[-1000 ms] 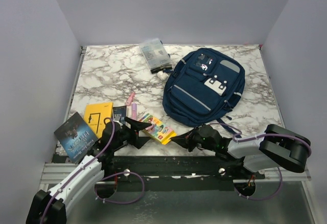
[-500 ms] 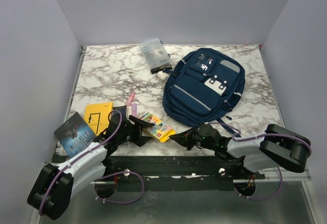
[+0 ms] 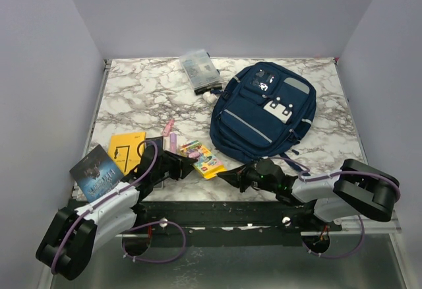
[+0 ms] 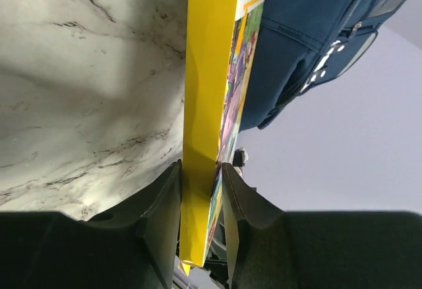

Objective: Pack the student bag
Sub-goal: Pick up the stationery from the center of the board.

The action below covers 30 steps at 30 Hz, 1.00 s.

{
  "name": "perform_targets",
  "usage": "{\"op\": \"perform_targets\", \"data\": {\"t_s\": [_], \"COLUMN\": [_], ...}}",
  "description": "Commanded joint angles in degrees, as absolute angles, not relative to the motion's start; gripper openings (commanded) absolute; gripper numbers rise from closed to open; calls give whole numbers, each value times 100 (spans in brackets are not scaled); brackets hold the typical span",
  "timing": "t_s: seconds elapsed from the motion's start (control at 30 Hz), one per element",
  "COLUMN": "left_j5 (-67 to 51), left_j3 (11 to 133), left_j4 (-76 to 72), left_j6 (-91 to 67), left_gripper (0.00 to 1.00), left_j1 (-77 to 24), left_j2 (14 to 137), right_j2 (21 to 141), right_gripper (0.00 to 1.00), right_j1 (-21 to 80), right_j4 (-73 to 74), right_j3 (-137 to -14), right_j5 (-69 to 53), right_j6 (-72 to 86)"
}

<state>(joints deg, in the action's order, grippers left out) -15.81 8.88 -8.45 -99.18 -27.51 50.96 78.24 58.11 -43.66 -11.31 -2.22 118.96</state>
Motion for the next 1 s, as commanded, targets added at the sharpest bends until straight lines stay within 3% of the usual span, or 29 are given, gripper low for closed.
{"op": "perform_targets", "data": {"t_s": [0.0,0.13,0.2,0.43,0.57,0.63,0.8,0.87,0.97], "left_j5": [-1548,-1573,-1580,-1701,-1808,-1820,-1885,-1839,-1875], "left_j3": [1034,1154,1224,1299,1318,1271,1418,1861,2402], "left_j4": [-1019,-1028,-1020,-1014,-986,-952,-706,41,731], "left_j6": [-10122,-9935,-9760,-9438,-9193,-9070,-8583,-8180,-7473], "left_gripper": [32,28,25,21,15,13,13,13,14], "left_j1": [-2791,-2791,-2792,-2795,-2791,-2795,-2764,-2751,-2755], "left_j2": [5343,5449,5458,5531,5557,5516,5224,5080,4815], "right_j2": [7887,7662,7357,5722,5014,4901,5757,6418,7416], "right_gripper": [1,1,6,39,50,64,86,95,95], "right_j1": [5803,5801,5807,5801,5799,5796,5792,5744,5371], "right_j4": [-4540,-4293,-3777,-543,1148,1798,3126,3370,3693], "right_j3": [-1187,-1131,-1139,-1879,-2636,-3237,-5415,-5983,-6743], "right_j5": [-49,-34,-34,741,1312,1746,3294,3942,3931], "right_j6": [11997,11638,11242,8580,6808,5854,3371,2578,1807]}}
